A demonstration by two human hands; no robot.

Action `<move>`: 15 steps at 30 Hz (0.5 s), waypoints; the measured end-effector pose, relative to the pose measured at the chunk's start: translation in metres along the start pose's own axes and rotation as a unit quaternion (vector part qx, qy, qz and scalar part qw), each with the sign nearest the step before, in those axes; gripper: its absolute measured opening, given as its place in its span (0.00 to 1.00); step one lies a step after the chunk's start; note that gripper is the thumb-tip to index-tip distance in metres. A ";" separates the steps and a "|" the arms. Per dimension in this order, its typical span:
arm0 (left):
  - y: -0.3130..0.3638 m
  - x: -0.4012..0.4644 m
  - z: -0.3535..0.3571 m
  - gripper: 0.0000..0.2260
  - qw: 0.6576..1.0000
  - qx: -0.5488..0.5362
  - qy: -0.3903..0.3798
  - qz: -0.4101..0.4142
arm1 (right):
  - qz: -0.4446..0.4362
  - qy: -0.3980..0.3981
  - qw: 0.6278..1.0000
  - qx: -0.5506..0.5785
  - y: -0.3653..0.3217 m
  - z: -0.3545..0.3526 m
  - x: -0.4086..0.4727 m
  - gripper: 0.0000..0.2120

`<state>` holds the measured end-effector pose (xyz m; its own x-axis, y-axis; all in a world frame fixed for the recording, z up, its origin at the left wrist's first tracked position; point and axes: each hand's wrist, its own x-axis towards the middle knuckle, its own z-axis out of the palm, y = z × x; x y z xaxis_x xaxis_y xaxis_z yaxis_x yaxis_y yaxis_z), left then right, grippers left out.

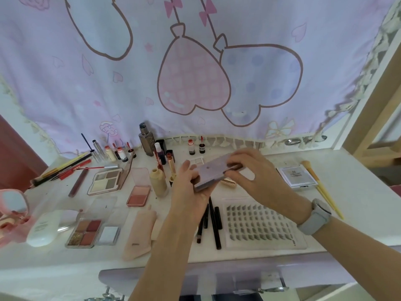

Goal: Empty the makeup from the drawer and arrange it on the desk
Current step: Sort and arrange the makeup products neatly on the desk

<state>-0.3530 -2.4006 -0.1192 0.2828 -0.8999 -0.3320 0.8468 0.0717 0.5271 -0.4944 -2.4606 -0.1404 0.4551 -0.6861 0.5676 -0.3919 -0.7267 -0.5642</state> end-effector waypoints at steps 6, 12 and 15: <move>0.008 -0.002 -0.004 0.20 0.997 0.072 -0.021 -0.016 | -0.117 -0.080 0.976 -0.163 -0.003 -0.006 0.003 0.17; 0.004 0.004 -0.012 0.10 0.987 0.150 -0.033 -0.043 | -0.126 -0.211 0.937 -0.246 -0.019 -0.011 0.012 0.17; 0.003 0.005 -0.013 0.06 0.983 0.168 -0.034 -0.064 | -0.090 -0.299 0.914 -0.258 -0.022 -0.016 0.018 0.17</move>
<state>-0.3435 -2.3990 -0.1296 0.1437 -0.9197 -0.3653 0.6733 -0.1797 0.7172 -0.4903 -2.4578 -0.1081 0.8452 -0.5236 0.1070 -0.5216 -0.8518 -0.0481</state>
